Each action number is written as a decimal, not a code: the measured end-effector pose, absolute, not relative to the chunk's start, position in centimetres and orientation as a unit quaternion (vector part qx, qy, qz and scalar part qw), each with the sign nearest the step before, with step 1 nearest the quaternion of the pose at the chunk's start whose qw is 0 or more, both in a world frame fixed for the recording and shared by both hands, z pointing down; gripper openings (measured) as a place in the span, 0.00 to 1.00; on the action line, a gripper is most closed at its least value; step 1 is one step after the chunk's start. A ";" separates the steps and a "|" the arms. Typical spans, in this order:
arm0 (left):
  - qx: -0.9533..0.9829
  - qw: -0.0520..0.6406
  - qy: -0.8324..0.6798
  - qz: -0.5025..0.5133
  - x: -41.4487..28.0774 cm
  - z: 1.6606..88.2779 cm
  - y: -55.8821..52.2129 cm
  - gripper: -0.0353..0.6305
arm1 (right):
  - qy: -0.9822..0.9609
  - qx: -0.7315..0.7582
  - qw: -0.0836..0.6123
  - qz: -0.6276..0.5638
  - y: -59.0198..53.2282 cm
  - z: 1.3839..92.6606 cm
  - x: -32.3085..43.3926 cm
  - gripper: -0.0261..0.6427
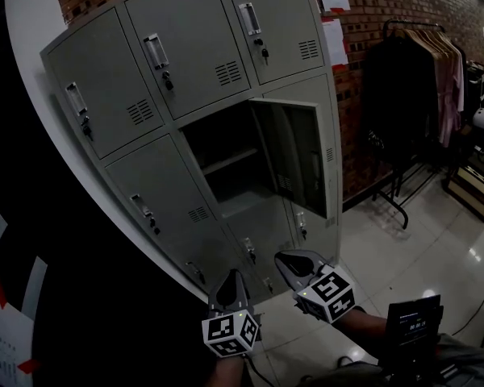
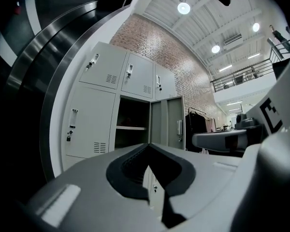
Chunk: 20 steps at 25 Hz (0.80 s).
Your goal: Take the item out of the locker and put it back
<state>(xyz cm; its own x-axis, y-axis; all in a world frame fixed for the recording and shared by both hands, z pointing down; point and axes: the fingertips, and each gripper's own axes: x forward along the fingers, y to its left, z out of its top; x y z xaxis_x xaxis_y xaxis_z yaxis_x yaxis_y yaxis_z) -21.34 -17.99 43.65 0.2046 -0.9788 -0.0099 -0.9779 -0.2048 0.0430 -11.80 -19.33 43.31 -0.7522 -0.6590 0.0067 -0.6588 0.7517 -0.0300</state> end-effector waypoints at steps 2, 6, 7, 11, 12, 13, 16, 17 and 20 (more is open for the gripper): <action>0.775 0.012 -0.631 -0.017 -20.8 43.5 -18.0 0.06 | 0.936 -0.351 0.004 -0.016 -19.5 43.2 -11.3 0.04; 0.775 0.011 -0.632 -0.014 -19.9 43.7 -17.7 0.06 | 0.938 -0.347 0.006 -0.019 -19.1 43.4 -10.5 0.04; 0.775 0.011 -0.632 -0.013 -19.6 43.8 -17.7 0.06 | 0.938 -0.347 0.007 -0.020 -19.1 43.5 -10.2 0.04; 0.776 0.016 -0.631 -0.012 -18.7 44.0 -17.8 0.06 | 0.937 -0.349 0.009 -0.026 -19.2 43.5 -9.3 0.04; 0.776 0.017 -0.630 -0.012 -18.4 44.0 -17.9 0.06 | 0.937 -0.349 0.009 -0.026 -19.2 43.4 -9.1 0.04; 0.777 0.017 -0.629 -0.012 -18.2 44.0 -17.9 0.06 | 0.937 -0.349 0.010 -0.025 -19.3 43.4 -8.9 0.04; 0.779 0.017 -0.627 -0.012 -17.6 44.1 -18.0 0.06 | 0.936 -0.351 0.010 -0.025 -19.3 43.5 -8.4 0.04; 0.779 0.016 -0.627 -0.012 -17.4 44.1 -18.0 0.06 | 0.936 -0.352 0.009 -0.026 -19.3 43.6 -8.3 0.04; 0.779 0.017 -0.627 -0.013 -17.0 44.0 -17.9 0.06 | 0.936 -0.351 0.007 -0.026 -19.2 43.7 -8.0 0.04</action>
<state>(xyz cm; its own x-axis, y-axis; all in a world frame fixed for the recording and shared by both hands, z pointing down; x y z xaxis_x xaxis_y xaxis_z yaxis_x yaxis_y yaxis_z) -17.04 -17.90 44.03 0.2132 -0.9770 0.0014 -0.9761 -0.2130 0.0429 -7.95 -19.17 43.68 -0.7536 -0.6574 0.0056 -0.6567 0.7523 -0.0533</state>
